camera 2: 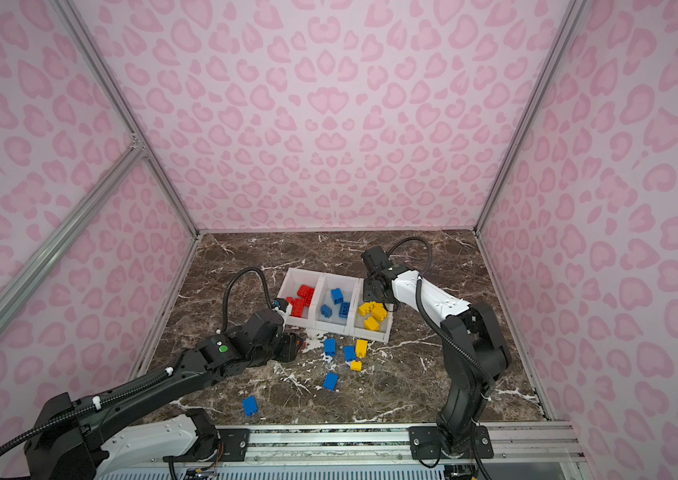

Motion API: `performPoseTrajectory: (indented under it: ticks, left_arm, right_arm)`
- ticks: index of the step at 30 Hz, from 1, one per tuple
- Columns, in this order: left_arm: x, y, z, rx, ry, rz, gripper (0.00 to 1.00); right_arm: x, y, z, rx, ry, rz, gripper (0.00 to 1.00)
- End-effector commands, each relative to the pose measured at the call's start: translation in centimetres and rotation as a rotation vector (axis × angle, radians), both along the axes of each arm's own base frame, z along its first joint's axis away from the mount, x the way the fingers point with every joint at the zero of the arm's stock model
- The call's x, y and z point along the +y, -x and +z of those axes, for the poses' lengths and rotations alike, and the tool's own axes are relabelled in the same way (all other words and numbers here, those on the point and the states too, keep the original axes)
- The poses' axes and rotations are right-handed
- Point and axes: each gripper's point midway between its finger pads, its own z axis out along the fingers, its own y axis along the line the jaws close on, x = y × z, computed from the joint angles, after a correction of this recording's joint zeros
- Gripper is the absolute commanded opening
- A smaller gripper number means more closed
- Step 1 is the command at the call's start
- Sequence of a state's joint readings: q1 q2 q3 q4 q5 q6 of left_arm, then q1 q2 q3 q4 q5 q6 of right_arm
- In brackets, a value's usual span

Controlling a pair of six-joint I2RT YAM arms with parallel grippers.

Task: Sort the legos into containers by color
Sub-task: 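Carry the yellow brick into the yellow compartment and open the right gripper, then withdraw the right gripper while the left gripper reaches toward the blue bricks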

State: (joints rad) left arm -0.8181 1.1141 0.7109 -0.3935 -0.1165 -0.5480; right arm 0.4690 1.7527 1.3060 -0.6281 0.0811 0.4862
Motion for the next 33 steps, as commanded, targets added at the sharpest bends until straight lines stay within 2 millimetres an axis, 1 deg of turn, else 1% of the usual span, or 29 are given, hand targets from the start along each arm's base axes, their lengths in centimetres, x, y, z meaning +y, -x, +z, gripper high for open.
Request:
performPoseTrajectory:
  ticks: [1,8,13,25,28,33]
  left_arm:
    - [0.0,-0.3,0.0,-0.006,0.001,0.012,0.55]
    - [-0.1,-0.1,-0.2,-0.001,0.001,0.006,0.55]
    - [-0.2,0.0,-0.3,0.001,0.002,0.004,0.55]
    - [-0.3,0.1,-0.2,0.006,0.015,0.004,0.55]
    - [-0.8,0.1,-0.4,0.016,0.017,-0.012,0.56]
    - [-2.2,0.0,-0.6,0.029,-0.003,-0.054,0.59]
  right_arm:
    - [-0.5,0.4,0.4,0.002,0.006,0.001,0.68]
    - [-1.1,1.2,1.8,-0.023,-0.008,-0.01,0.68]
    - [-1.4,2.0,2.4,-0.037,-0.025,-0.016,0.68]
    - [-1.9,3.9,2.9,-0.045,-0.049,-0.019,0.68]
    - [-2.1,4.5,3.2,-0.056,-0.059,-0.023,0.68]
    - [-2.9,5.5,3.7,-0.062,-0.048,-0.024,0.68]
